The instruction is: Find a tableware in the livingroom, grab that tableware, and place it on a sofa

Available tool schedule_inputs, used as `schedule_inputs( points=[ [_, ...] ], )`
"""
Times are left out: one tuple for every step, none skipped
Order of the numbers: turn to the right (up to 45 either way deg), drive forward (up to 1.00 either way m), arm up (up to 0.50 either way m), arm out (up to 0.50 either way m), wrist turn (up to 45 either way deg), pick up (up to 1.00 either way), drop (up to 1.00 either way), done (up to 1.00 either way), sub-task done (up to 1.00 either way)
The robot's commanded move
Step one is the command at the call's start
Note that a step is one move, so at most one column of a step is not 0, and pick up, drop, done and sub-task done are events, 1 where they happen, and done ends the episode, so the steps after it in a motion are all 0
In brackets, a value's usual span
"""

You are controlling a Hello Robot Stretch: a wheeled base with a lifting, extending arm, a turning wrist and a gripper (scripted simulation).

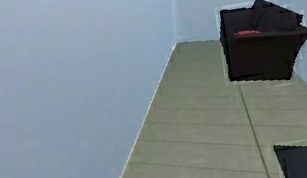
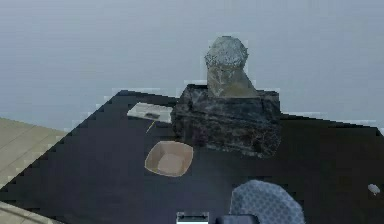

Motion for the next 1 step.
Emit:
schedule_inputs(
  points=[
    [0.0, 0.00, 0.00, 0.26, 0.0, 0.00, 0.00, 0.00, 0.00]
  ],
)
